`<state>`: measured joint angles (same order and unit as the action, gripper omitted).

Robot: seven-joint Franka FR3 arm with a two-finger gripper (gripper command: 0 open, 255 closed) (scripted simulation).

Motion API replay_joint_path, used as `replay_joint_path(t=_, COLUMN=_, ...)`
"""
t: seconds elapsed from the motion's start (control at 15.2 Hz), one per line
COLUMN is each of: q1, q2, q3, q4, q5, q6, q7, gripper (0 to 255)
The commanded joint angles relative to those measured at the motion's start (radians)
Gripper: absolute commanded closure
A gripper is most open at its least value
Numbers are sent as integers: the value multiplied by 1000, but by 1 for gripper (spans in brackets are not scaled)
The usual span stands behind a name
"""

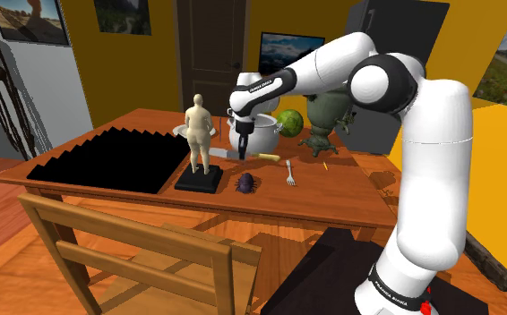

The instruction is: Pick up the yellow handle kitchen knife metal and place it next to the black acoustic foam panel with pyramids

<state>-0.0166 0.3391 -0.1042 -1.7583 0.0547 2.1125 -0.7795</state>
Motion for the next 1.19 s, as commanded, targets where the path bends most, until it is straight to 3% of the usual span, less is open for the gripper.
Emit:
replay_joint_path(t=0.0, q1=0, q2=-10, q3=-1, q4=13, q5=-2, q6=-24, q7=1, gripper=255)
replay_joint_path(t=0.86, q1=1, q2=-56, q3=-3, q4=118, q5=-9, q6=-175, q7=8, gripper=255)
replay_joint_path(t=1.12, q1=22, q2=95, q3=14, q4=343, q5=-3, q6=-247, q7=52, gripper=255)
